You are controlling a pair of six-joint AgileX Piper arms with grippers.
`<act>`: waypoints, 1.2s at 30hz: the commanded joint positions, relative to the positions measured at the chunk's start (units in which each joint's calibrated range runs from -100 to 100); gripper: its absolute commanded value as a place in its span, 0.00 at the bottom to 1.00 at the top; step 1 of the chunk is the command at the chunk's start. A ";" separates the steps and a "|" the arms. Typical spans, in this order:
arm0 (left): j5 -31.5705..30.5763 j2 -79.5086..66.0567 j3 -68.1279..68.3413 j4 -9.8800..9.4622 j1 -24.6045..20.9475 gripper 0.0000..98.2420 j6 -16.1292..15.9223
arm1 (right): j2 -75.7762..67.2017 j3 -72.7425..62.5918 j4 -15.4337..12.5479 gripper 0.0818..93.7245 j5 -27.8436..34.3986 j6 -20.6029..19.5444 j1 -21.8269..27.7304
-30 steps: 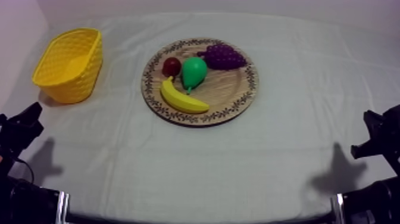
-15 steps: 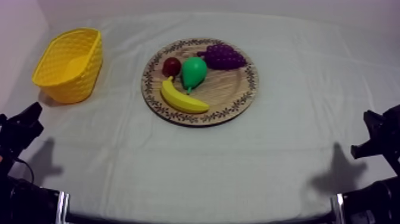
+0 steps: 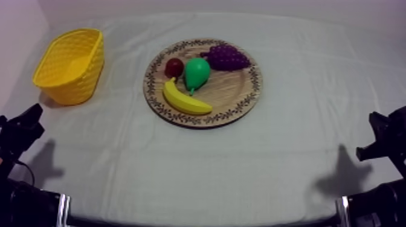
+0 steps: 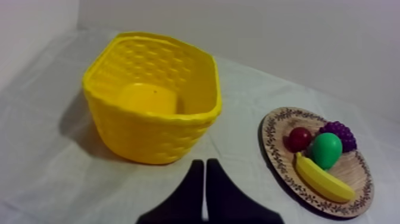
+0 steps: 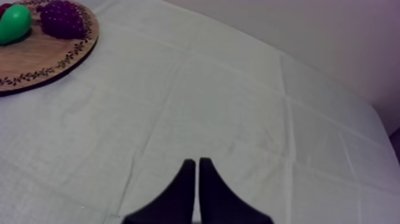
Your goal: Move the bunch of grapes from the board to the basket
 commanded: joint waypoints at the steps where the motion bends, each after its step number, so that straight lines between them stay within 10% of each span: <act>1: 0.62 0.00 -0.08 -0.14 0.03 0.00 -1.00 | 0.00 0.00 0.01 0.00 -0.02 -0.06 -0.01; 7: 3.65 0.00 -0.80 -0.24 2.40 0.00 5.01 | 0.00 0.00 0.01 0.00 -0.02 -0.08 -0.01; 18: 3.86 1.01 -0.91 0.02 10.22 0.00 -0.98 | 0.00 0.00 0.01 0.00 -0.02 -0.07 -0.01; 36: -4.11 25.72 -8.26 -2.65 21.84 0.00 1.20 | 0.00 0.00 0.01 0.00 -0.02 -0.06 -0.01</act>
